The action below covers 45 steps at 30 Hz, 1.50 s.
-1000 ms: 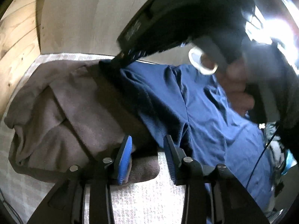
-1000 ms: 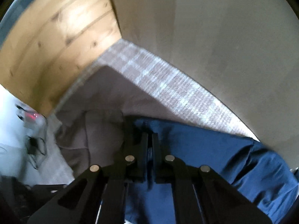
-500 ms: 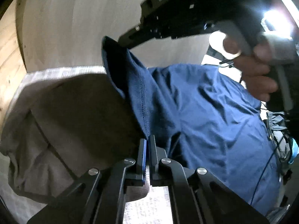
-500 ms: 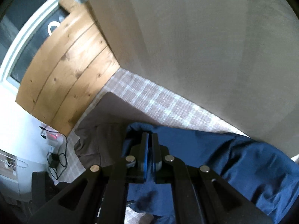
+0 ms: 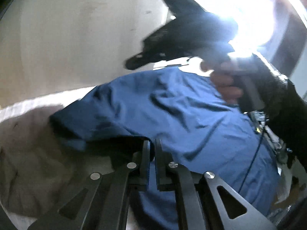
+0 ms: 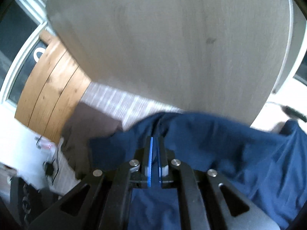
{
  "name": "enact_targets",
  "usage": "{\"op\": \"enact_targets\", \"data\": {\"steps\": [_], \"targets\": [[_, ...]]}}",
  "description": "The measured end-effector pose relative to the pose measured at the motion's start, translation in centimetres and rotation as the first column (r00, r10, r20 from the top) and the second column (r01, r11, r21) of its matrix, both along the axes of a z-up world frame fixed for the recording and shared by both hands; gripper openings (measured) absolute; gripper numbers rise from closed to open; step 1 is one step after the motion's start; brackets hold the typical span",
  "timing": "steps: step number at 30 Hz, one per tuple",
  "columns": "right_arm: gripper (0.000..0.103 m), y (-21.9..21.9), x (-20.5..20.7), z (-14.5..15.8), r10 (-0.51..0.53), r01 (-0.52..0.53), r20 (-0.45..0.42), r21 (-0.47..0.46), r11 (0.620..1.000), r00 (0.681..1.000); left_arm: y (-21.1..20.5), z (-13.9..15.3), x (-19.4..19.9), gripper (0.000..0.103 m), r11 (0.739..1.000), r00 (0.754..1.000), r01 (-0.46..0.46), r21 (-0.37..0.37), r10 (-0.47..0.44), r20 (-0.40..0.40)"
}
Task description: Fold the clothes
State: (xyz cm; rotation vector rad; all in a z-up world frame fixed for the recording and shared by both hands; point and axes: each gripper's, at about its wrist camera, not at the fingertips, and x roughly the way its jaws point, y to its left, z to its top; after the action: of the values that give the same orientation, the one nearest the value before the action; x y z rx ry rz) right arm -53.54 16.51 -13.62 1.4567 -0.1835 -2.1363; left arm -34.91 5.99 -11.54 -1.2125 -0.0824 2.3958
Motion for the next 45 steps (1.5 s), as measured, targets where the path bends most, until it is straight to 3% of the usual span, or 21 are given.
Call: {"op": "enact_targets", "data": {"steps": [2,4,5,11,17,23,25,31,36,39,42,45], "targets": [[0.014,-2.7,0.4,0.2,0.070,-0.070,-0.008,0.023,0.997,0.998,-2.1,-0.6,0.9,0.005,0.998,0.998,-0.055,-0.022,0.055,0.017],[0.036,-6.3,0.7,0.3,0.148,-0.147,-0.018,0.041,0.988,0.989,-4.2,-1.3,1.4,0.010,0.995,0.993,-0.102,0.011,0.101,0.056],[0.038,-8.1,0.9,0.1,0.182,-0.181,-0.015,0.049,0.982,0.983,-5.2,-1.6,1.7,0.013,0.992,0.989,-0.125,0.031,0.123,0.077],[0.038,-17.0,2.4,-1.6,0.334,-0.332,0.028,0.206,0.920,0.942,-7.4,-2.9,3.0,0.013,0.984,0.980,-0.175,0.033,0.171,0.101],[0.038,-18.2,3.4,-3.6,0.359,-0.352,0.046,0.343,0.871,0.932,-7.4,-3.2,3.2,0.015,0.986,0.983,-0.157,0.055,0.151,0.100],[0.033,-15.9,3.1,-3.4,0.328,-0.322,0.044,0.342,0.882,0.944,-6.7,-3.2,2.9,0.015,0.991,0.988,-0.129,0.047,0.124,0.095],[0.006,-15.7,2.8,-3.4,0.322,-0.322,0.055,0.328,0.888,0.945,-6.3,-3.3,2.6,0.015,0.992,0.989,-0.121,0.045,0.116,0.094],[0.004,-15.3,1.9,-0.4,0.298,-0.288,-0.007,0.237,0.928,0.955,-5.6,-3.8,1.9,0.020,0.993,0.991,-0.095,0.071,0.087,0.103],[0.004,-15.6,-0.1,3.0,0.251,-0.249,-0.030,0.056,0.967,0.968,-6.0,-3.4,1.6,0.020,0.988,0.990,-0.115,0.105,0.106,0.090],[0.004,-18.1,-1.4,3.3,0.209,-0.214,-0.072,-0.065,0.975,0.975,-7.1,-3.2,1.4,0.021,0.981,0.984,-0.163,0.104,0.154,0.088],[0.016,-21.9,-2.5,1.9,0.247,-0.246,-0.031,0.043,0.968,0.969,-8.1,-3.4,1.2,0.021,0.973,0.976,-0.206,0.108,0.195,0.101],[0.021,-21.9,-1.5,2.9,0.272,-0.268,-0.043,0.073,0.961,0.961,-8.3,-3.5,1.1,0.021,0.972,0.976,-0.207,0.110,0.196,0.100]]}}
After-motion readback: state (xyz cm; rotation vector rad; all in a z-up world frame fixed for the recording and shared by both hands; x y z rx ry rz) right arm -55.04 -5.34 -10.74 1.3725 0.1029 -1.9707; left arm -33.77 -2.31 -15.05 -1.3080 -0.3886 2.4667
